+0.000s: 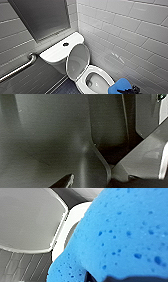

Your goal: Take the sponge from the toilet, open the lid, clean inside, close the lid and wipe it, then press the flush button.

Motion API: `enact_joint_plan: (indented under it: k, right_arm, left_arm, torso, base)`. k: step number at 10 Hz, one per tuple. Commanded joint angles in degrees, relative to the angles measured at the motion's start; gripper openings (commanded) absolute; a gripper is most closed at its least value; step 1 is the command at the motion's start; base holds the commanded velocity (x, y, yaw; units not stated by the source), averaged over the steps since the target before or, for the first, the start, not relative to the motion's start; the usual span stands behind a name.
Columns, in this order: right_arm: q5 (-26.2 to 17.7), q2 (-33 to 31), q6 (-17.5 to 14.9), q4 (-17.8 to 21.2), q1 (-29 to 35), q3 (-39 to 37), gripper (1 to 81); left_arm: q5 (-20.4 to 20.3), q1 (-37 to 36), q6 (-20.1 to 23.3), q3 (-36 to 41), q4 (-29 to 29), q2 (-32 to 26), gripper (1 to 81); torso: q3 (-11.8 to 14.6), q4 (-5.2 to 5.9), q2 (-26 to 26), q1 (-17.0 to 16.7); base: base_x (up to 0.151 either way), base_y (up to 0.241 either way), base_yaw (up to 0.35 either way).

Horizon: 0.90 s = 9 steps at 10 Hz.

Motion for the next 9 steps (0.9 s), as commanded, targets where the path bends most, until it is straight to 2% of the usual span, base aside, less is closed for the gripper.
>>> enact_joint_plan:
  k: [1, 6, 8, 9]
  right_arm:
    - [-7.4, 1.7, 2.0, 0.7, 9.2, -4.7, 1.0]
    - [-14.7, 15.0, 2.8, 0.7, 16.3, -18.4, 1.0]
    - [-17.3, 20.4, 2.8, 1.0, 18.0, -23.9, 1.0]
    - [-17.4, 22.0, 2.8, 1.1, 18.6, -25.3, 1.0]
  left_arm:
    - [1.3, 0.6, 0.0, 0.5, 0.8, -0.1, 81.1]
    - [1.8, 0.6, -0.1, -0.2, 0.5, 0.5, 81.1]
    - [1.3, 0.6, -0.1, -3.3, 0.4, 1.7, 81.1]
    - [1.2, 0.6, -0.1, -4.5, 0.4, 2.3, 81.1]
  torso:
    - [0.0, 0.0, 0.0, 0.0]
    - [0.0, 0.0, 0.0, 0.0]
    - [0.0, 0.0, 0.0, 0.0]
    - [-1.6, 0.0, 0.0, 0.0]
  base:
    - [0.0, 0.0, 0.0]
    - [0.0, 0.0, 0.0]
    - [0.0, 0.0, 0.0]
    - [0.0, 0.0, 0.0]
